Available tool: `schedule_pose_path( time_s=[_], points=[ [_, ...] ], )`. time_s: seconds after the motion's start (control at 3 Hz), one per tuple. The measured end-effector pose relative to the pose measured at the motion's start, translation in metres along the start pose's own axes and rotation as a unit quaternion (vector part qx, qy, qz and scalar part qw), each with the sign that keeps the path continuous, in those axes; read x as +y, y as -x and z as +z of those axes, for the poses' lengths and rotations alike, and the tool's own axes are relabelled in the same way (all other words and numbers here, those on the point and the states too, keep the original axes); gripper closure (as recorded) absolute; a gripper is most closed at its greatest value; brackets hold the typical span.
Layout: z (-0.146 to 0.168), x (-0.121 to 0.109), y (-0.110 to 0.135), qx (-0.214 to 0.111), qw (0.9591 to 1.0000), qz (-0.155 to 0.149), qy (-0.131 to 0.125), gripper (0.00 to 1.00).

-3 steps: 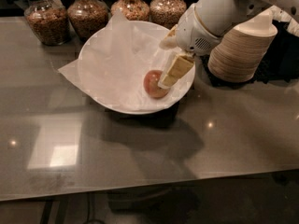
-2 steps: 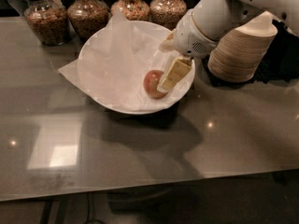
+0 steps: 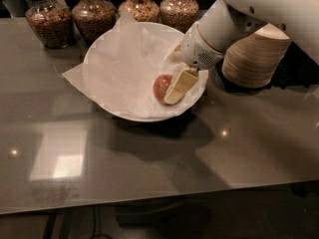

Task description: Pick apple from white bowl

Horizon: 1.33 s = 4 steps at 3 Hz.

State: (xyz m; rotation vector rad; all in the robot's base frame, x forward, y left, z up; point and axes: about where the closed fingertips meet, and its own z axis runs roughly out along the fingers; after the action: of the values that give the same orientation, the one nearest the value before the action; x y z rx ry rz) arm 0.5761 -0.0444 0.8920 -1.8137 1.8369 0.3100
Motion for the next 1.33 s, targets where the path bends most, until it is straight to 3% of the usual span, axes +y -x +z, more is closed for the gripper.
schedule_pose_path(
  time_s=[1.33],
  points=[
    [0.032,0.008,-0.013,-0.004,0.9993,0.025,0.029,0.29]
  ],
)
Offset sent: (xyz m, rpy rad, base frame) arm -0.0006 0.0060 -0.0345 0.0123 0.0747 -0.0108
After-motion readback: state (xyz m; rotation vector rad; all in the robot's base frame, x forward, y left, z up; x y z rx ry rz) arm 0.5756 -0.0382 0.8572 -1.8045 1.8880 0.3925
